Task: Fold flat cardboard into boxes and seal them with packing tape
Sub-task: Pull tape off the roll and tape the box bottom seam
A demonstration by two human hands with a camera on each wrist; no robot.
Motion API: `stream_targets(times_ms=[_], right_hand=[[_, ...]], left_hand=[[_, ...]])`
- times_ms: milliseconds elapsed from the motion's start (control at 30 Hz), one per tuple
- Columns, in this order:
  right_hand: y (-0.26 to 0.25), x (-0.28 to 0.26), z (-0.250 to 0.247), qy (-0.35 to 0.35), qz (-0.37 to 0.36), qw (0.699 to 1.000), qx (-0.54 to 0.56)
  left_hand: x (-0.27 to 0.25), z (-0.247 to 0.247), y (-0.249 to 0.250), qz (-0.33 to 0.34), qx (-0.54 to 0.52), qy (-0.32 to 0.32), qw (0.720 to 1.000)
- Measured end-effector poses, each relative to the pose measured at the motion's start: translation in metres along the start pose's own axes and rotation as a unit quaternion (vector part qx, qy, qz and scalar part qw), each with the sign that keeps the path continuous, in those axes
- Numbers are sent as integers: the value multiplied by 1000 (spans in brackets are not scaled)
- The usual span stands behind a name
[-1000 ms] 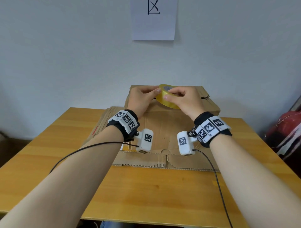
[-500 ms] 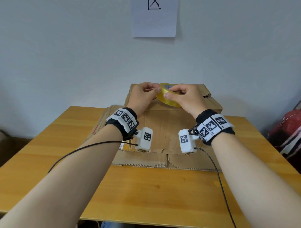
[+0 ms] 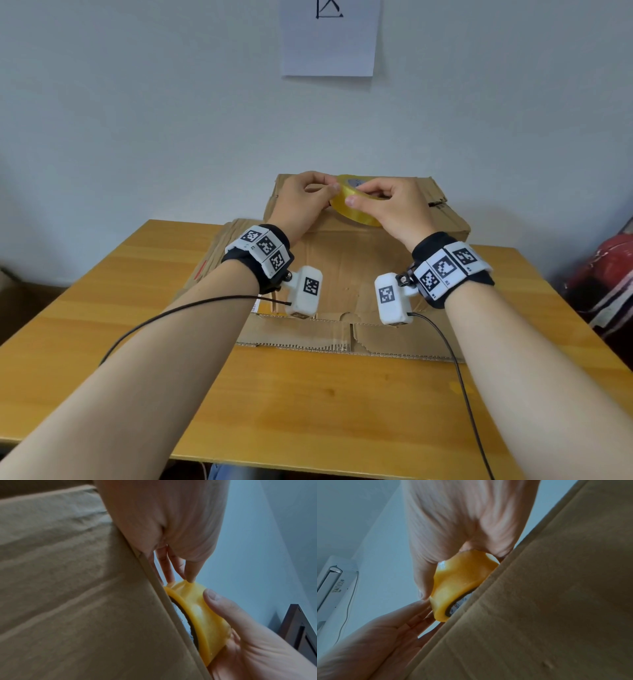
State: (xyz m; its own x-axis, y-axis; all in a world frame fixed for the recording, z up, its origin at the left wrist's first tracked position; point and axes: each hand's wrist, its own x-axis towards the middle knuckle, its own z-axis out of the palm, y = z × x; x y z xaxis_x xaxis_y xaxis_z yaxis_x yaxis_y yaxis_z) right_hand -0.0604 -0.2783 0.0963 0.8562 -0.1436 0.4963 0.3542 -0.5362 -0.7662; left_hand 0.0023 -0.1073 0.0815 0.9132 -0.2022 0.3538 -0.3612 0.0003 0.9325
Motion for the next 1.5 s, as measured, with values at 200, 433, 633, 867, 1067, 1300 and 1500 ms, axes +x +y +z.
stream_targets(times_ms=[200,433,633,867,1067,1300,1500], right_hand=[[-1,-2,0,1,4,1000,-1],[0,-1,-1,-2,12,1000,3],[-1,-1,-2,-11,24,1000,6],[-1,-1,-3,-9,37,999,19],[-2,-1,-3,-4,43,999,30],[-2,-3,-2,7,41,999,33],[-2,-3,-3,9,38,999,32]], left_hand=[[-1,0,0,-3,-21,3,1000],[-2,1,1,6,-8,0,1000],[1,1,0,6,8,-10,1000],[-2,2,3,22,41,-38,998],[-1,2,2,0,-4,-22,1000],[-4,4,4,-8,-25,-8,1000],[-3,4,4,-2,-10,-10,1000]])
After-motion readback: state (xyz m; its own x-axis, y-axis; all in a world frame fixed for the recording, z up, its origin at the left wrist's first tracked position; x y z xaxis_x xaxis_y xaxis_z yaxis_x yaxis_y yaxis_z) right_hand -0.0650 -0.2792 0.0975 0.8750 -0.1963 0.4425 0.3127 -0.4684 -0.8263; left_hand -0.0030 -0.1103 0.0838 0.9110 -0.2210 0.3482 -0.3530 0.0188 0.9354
